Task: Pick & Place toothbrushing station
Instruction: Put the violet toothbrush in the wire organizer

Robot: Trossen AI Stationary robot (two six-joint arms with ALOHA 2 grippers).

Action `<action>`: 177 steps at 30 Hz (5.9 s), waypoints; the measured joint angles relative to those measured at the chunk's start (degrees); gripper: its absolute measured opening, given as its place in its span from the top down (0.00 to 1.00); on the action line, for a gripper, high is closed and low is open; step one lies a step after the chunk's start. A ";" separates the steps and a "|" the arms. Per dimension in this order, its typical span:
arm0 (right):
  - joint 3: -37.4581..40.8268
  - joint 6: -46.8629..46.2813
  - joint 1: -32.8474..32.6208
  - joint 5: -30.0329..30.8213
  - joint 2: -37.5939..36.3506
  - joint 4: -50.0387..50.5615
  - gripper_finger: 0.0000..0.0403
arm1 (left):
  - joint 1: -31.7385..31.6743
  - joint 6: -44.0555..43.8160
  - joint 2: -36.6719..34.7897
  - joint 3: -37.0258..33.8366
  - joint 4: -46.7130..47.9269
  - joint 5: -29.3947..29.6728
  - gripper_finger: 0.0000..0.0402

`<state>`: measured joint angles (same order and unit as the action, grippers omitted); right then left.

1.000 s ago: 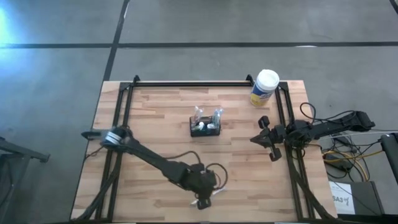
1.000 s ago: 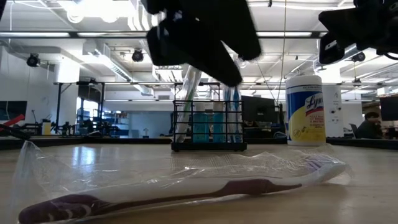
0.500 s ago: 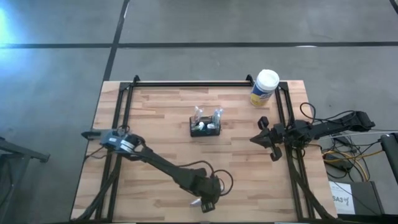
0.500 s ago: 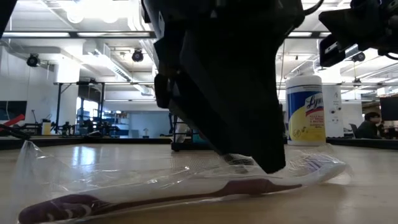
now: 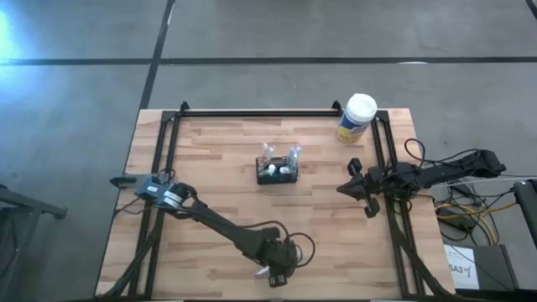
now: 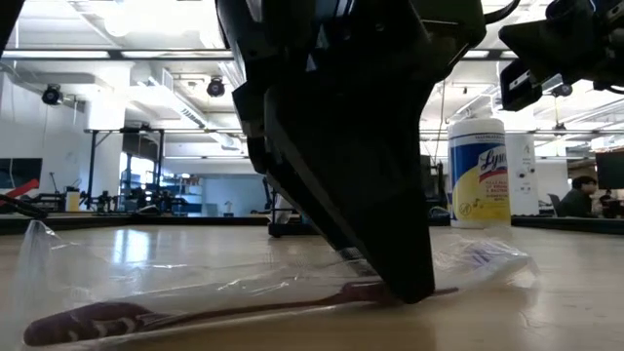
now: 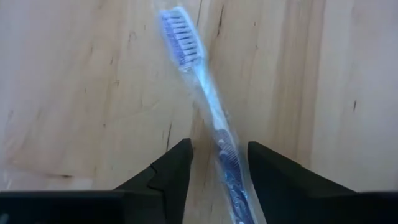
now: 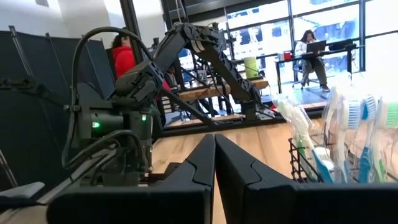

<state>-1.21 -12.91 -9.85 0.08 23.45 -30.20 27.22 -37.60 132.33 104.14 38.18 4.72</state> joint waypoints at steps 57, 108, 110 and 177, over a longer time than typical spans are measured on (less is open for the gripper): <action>-2.29 31.33 0.12 -0.06 0.40 -0.07 0.98 | -5.42 47.59 -117.92 -93.72 -51.13 17.83 0.96; -2.25 28.29 0.14 -0.06 0.32 -0.28 0.98 | -28.79 49.13 -73.82 -74.17 -86.71 -2.45 0.97; -2.25 28.33 0.14 -0.07 0.28 -0.28 0.98 | -30.90 47.10 -70.08 -74.31 -90.56 -5.25 0.97; -2.75 27.91 0.12 -0.03 0.23 -0.10 0.98 | -36.96 40.57 -32.63 -78.25 -116.52 -5.72 0.71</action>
<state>-3.97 15.00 -9.74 0.05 23.68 -30.30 -9.74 2.97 99.70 25.89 -78.35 -0.99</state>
